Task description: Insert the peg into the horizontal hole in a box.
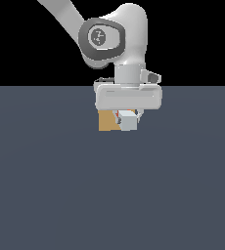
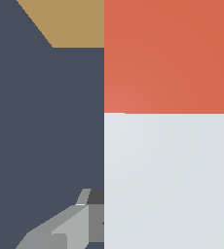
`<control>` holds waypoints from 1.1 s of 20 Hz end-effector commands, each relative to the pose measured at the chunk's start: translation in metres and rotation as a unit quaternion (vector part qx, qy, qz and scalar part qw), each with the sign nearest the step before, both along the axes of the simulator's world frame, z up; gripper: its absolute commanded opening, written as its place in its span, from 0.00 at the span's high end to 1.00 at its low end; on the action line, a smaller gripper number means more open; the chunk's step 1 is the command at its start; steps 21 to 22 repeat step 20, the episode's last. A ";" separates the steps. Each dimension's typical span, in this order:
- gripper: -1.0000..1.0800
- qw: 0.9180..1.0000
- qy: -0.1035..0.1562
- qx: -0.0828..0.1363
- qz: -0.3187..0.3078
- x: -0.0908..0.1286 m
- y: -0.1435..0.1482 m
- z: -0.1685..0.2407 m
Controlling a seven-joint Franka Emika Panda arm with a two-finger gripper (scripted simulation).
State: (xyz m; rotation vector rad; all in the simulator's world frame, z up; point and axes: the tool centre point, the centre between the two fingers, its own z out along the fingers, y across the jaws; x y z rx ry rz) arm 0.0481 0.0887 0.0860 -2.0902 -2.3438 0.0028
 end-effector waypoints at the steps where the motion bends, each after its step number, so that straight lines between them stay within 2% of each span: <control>1: 1.00 1.000 0.000 0.000 0.000 0.000 0.001 0.000; 6: 1.00 1.000 -0.001 0.000 0.000 -0.002 0.016 0.001; 15: 1.00 1.000 -0.002 0.000 0.000 -0.009 0.079 0.002; 22: 1.00 1.000 -0.002 0.000 0.000 -0.010 0.090 0.002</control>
